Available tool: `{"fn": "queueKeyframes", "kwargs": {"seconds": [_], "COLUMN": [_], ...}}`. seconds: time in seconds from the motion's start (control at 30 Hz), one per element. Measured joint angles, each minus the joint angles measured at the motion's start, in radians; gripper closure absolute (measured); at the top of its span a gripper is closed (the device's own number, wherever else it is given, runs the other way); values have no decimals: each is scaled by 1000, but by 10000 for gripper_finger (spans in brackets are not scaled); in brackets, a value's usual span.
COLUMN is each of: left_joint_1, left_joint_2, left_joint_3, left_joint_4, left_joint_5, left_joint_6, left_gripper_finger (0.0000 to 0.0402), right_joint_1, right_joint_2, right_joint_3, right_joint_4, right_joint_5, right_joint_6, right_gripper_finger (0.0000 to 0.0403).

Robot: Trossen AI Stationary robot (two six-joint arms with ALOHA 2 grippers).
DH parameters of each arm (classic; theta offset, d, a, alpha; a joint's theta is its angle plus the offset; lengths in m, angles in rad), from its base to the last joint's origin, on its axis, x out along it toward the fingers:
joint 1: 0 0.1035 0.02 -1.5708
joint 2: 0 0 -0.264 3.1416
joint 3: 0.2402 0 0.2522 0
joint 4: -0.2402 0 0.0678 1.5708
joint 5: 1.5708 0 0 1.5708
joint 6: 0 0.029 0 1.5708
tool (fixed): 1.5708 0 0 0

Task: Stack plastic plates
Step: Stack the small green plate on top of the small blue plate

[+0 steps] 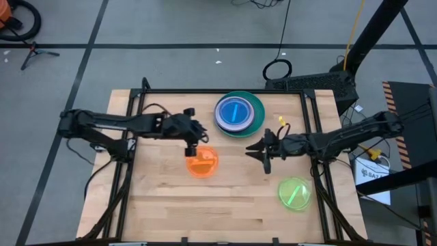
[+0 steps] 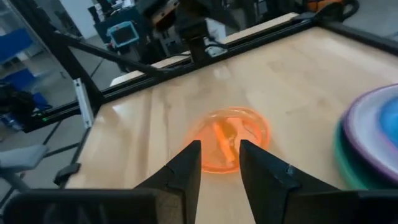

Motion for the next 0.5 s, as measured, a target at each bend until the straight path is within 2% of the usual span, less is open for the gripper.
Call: {"fn": "queueKeyframes", "kwargs": {"seconds": [0.07,0.17,0.33,0.4,0.5], "left_joint_1": [-1,1,-1,-1,-3], "left_joint_2": [-40,-95,-149,-156,-163], "left_joint_3": [-27,-66,-113,-114,-114], "left_joint_4": [-5,-24,-73,-126,-167], "left_joint_5": [0,-1,0,0,0], "left_joint_6": [0,-5,-34,-54,-71], "left_gripper_finger": [303,303,303,303,303], "right_joint_1": [18,50,96,116,148], "right_joint_2": [55,128,242,286,342], "right_joint_3": [46,145,342,409,471], "right_joint_4": [-24,-162,-615,-826,-1043], "right_joint_5": [-4,-12,-105,-177,-310], "right_joint_6": [19,70,184,183,120], "right_gripper_finger": [300,300,300,300,300]}}
